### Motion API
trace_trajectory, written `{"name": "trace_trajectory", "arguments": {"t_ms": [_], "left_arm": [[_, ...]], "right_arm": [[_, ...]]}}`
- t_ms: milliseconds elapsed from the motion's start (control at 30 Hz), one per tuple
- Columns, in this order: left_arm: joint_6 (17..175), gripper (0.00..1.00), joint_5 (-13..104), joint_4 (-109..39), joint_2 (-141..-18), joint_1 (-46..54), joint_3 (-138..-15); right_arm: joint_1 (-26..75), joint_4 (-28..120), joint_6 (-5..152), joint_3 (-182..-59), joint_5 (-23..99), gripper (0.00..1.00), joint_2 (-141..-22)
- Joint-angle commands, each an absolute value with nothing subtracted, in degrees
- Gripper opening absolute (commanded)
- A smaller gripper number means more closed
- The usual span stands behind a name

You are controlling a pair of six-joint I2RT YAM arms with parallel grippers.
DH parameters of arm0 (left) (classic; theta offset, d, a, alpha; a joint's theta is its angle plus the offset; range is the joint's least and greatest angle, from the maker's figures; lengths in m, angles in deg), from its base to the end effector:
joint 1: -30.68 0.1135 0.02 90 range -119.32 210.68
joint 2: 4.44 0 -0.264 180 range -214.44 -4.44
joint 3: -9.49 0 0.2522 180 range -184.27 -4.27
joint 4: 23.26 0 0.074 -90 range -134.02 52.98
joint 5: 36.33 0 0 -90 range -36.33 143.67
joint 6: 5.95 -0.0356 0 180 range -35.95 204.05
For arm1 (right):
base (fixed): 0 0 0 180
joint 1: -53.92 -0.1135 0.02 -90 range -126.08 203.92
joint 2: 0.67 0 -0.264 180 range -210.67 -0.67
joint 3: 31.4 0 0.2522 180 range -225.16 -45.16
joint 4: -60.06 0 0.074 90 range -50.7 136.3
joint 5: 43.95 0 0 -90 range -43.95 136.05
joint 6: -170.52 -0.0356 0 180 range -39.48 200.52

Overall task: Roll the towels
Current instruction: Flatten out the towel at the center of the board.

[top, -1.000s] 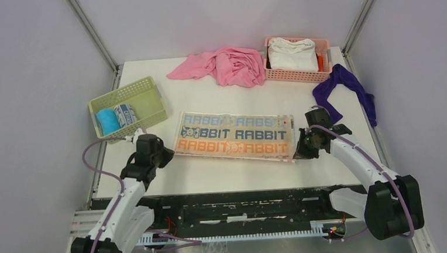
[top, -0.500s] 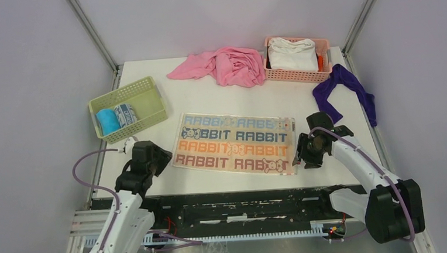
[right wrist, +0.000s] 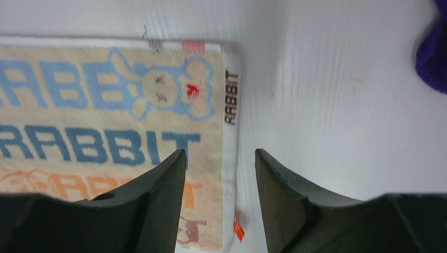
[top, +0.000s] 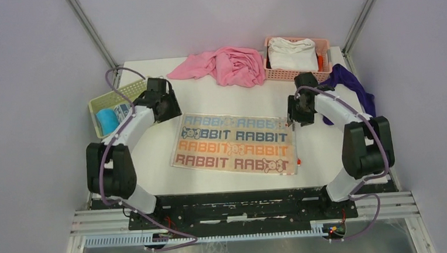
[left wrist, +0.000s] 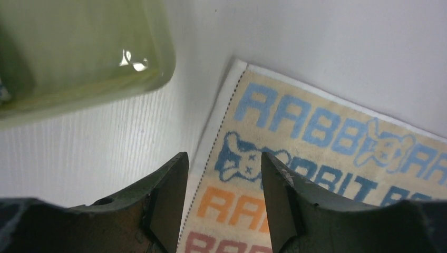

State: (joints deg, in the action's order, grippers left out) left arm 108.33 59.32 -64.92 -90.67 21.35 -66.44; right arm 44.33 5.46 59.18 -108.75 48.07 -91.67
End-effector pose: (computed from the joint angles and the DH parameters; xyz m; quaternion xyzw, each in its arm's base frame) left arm 0.3146 -0.0481 0.2457 -0.1388 0.9341 -0.0495 0.3251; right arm 0.3062 0.0505 0.2162 0.1038 0.9764 0.0336 0.1864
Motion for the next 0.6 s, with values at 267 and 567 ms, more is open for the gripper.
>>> {"name": "trace_trajectory", "arguments": {"t_ms": [267,567], "left_arm": [[93.8,0.6,59.1,-72.9,-114.6,20.5,-90.5],[92.0,0.6,58.5,-73.1,-119.5,20.0,-92.6]], "right_arm": [[47.4,7.5,64.1,-124.3,49.0,0.45,-111.9],[48.5,7.2,65.7,-124.3,49.4,0.38,-116.2]]}}
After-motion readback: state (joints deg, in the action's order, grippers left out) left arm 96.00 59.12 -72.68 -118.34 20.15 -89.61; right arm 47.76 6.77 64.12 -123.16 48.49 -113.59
